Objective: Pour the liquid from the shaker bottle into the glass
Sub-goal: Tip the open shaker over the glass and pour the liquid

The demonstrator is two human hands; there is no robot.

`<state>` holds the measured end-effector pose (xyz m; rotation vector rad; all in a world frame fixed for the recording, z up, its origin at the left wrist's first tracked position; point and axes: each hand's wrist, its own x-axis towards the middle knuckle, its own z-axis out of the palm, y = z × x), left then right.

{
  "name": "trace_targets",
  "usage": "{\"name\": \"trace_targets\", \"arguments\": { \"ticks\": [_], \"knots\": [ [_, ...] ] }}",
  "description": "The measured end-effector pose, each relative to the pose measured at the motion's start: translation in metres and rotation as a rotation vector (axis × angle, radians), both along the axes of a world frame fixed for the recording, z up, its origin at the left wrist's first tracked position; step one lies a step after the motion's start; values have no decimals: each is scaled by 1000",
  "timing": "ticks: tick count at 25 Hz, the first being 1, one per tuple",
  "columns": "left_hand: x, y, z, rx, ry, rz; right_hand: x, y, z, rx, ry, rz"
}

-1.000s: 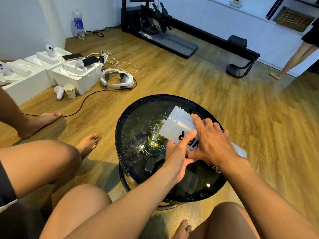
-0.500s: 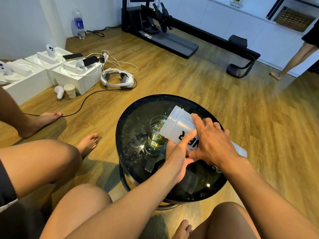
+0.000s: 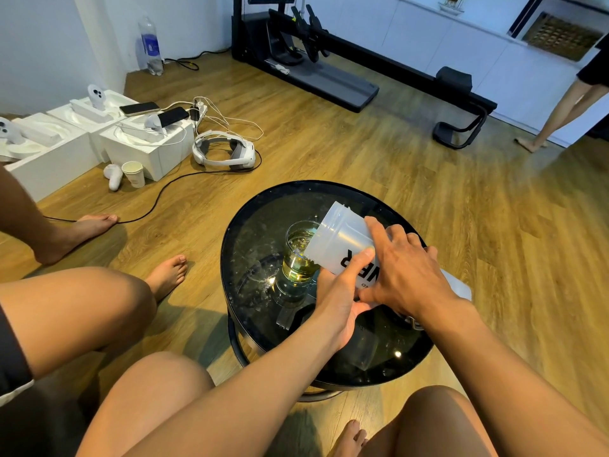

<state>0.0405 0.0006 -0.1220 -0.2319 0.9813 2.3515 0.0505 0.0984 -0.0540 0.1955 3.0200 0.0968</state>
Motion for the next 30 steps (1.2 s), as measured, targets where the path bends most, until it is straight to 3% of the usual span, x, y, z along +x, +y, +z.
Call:
{"name": "trace_targets", "arguments": {
  "ticks": [30],
  "knots": [
    [1,-1,4,4,-14,9,-1,-2,2,7,-5,1]
  ]
}}
